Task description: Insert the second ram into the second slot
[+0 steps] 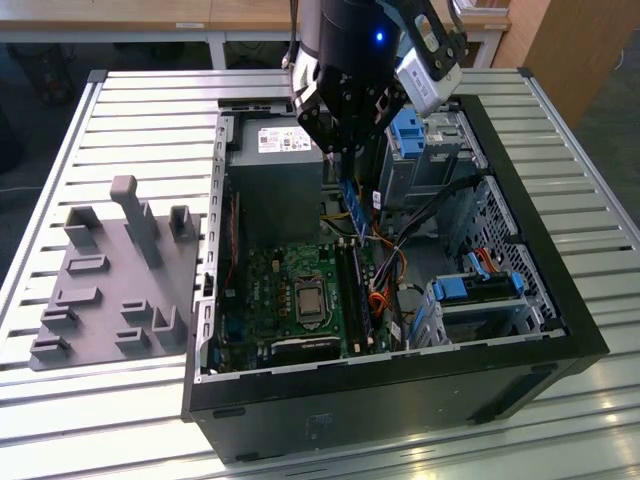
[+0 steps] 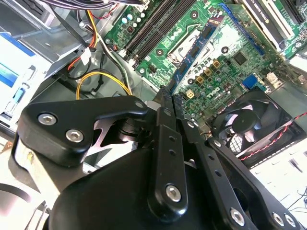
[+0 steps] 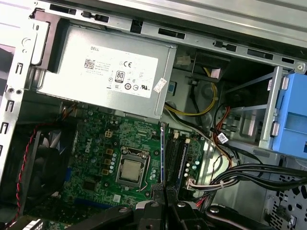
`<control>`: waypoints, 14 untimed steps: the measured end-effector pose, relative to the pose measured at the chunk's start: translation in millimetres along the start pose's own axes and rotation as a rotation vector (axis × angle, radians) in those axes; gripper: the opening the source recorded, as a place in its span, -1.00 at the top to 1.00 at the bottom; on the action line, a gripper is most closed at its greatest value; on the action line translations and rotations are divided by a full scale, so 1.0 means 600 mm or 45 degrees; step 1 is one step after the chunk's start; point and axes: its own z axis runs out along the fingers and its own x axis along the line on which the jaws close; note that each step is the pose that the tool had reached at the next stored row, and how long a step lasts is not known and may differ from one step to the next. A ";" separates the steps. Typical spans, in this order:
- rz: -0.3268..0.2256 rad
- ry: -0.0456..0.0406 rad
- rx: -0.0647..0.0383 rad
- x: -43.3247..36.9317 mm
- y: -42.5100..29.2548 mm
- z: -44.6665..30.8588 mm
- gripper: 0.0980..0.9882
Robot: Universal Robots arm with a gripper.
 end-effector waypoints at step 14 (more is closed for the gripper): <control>0.001 0.000 0.000 0.001 -0.002 0.016 0.93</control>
